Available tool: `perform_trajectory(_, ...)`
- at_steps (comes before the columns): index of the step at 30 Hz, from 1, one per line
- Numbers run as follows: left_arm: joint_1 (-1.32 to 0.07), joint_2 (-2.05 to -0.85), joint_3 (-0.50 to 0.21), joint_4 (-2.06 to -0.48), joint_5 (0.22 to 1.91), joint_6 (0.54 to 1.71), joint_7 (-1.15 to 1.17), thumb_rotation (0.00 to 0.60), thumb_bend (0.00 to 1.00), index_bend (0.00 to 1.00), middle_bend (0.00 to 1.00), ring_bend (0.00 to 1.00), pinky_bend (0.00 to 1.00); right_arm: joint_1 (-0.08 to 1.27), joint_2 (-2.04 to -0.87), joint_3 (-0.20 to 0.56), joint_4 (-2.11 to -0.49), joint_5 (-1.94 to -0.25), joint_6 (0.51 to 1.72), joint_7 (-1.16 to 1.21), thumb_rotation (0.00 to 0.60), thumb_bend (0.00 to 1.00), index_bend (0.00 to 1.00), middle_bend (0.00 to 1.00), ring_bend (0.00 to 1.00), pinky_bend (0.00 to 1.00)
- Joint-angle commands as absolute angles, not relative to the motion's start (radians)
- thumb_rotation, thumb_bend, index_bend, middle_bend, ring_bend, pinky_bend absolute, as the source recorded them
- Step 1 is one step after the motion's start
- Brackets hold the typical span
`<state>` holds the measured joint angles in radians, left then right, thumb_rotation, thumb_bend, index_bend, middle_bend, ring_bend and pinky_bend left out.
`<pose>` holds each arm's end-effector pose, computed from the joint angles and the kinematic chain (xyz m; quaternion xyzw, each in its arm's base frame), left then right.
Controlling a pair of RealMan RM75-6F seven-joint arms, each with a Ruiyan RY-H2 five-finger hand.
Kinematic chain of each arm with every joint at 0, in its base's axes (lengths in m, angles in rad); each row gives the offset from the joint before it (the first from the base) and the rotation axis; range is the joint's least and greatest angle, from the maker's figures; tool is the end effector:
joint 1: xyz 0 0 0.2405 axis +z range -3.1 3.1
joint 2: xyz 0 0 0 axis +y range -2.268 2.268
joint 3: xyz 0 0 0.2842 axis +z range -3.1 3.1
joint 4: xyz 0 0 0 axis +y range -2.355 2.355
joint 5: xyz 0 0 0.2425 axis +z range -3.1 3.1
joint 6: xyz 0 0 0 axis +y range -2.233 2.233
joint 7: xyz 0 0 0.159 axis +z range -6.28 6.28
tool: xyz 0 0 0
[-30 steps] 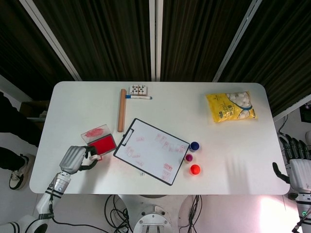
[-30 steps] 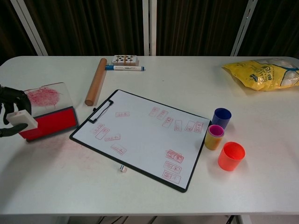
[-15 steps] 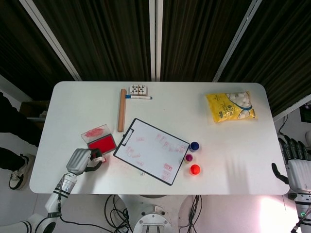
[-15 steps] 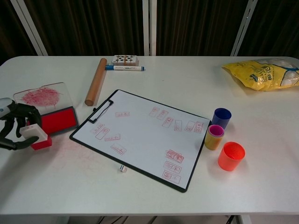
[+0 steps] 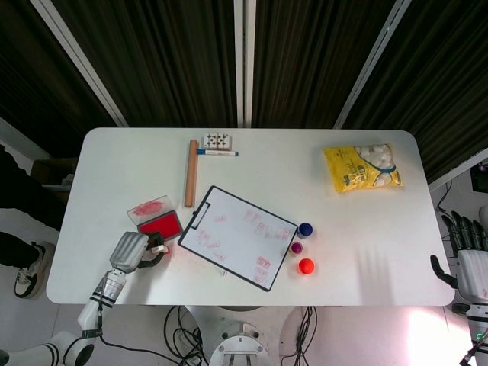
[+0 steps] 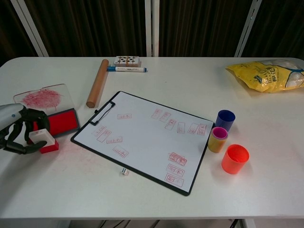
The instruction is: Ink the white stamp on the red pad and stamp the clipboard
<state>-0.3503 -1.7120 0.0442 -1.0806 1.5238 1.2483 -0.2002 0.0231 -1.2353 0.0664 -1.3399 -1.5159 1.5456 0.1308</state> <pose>-0.3160 0.2637 -0.0787 -0.6708 -0.4603 -0.4165 0.4058 -0.4002 -0.1834 0.1412 0.5712 -0.3719 0.3900 0.6191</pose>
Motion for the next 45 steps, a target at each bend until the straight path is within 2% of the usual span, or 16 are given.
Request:
perform_trajectory(1,-0.350,-1.712,0.045,-1.077,1.528,1.247,-0.194,0.600,0.42,0.71,0.73,0.61,0.74,0.023,-1.236,0.066,-1.340,-1.517,1.546,0.130,0.600,0.29,0.00,0.00,0.00,0.00)
perform_trajectory(24,-0.352,-1.697,0.053,-1.066,1.554,1.235,-0.190,0.600,0.36,0.58,0.60,0.56,0.73,0.026,-1.234,0.066,-1.346,-1.517,1.542,0.121,0.600,0.29,0.00,0.00,0.00,0.00)
perform_trajectory(45,-0.352,-1.695,0.063,-1.048,1.573,1.232,-0.195,0.600,0.26,0.45,0.45,0.48,0.71,0.026,-1.240,0.065,-1.336,-1.513,1.537,0.126,0.600,0.29,0.00,0.00,0.00,0.00)
